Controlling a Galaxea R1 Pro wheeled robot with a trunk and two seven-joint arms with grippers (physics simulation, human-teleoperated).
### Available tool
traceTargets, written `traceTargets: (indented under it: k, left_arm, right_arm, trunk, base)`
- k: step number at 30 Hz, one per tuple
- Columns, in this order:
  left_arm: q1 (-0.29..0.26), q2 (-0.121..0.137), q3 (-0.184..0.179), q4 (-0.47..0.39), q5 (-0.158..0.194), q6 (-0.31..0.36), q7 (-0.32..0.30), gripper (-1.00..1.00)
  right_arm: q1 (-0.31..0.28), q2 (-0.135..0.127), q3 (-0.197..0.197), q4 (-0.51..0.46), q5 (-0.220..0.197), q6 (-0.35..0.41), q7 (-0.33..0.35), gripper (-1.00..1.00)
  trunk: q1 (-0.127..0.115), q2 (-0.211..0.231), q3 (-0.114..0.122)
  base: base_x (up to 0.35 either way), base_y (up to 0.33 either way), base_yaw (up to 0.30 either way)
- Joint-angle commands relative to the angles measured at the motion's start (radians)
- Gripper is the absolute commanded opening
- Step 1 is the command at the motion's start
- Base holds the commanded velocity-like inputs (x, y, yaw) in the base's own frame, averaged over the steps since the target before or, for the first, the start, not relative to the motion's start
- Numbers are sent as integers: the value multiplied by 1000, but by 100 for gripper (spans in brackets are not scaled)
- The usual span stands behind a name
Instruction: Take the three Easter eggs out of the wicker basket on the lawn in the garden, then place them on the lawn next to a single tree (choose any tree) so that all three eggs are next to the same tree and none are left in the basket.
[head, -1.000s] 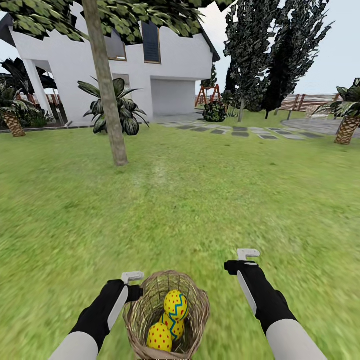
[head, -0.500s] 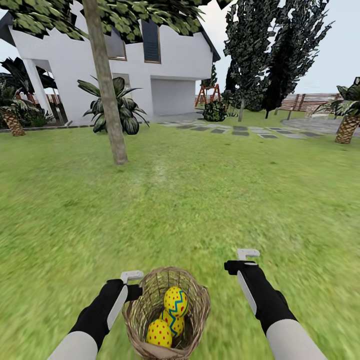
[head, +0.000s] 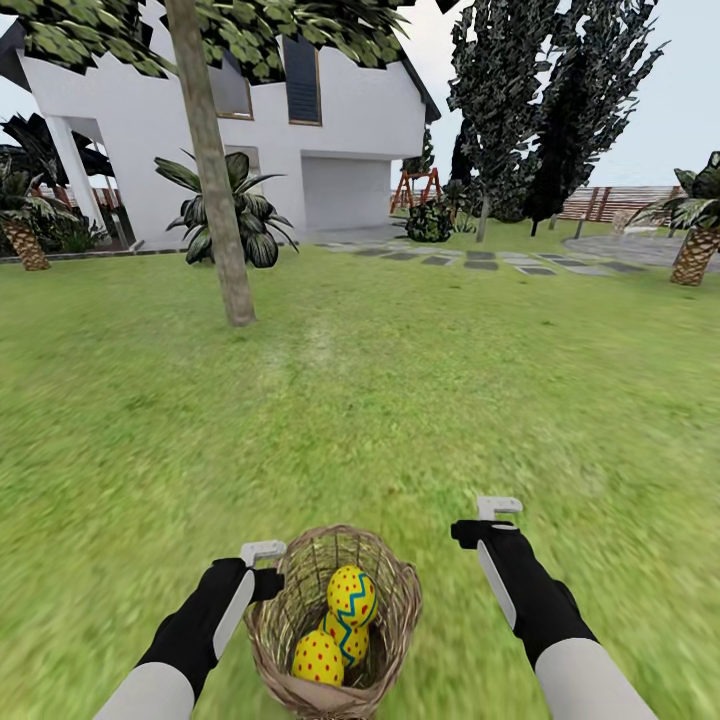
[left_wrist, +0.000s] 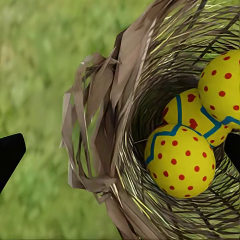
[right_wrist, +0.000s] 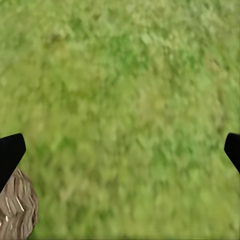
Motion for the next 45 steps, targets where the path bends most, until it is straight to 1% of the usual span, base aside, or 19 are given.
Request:
traceTargets:
  k: [1,11,18,45]
  left_arm:
    - [0,0,-2,-1,11,3,8,100]
    - [0,2,0,0,11,2,9,100]
    - [0,1,0,2,11,1,8,100]
    - [0,5,2,3,13,-7,2,100]
  right_arm:
    - [0,1,0,-1,-1,5,-4,100]
    - [0,4,0,0,-1,5,-3,100]
    - [0,4,0,0,-1,4,20,100]
    - [0,1,-1,0,-1,4,21,100]
  trunk:
    - [4,-8,-4]
    - [42,-78,-36]
    - [69,-127,-57]
    - [172,-316,-142]
  base:
    - [0,0,0]
    - [0,0,0]
    - [0,0,0]
    - [0,0,0]
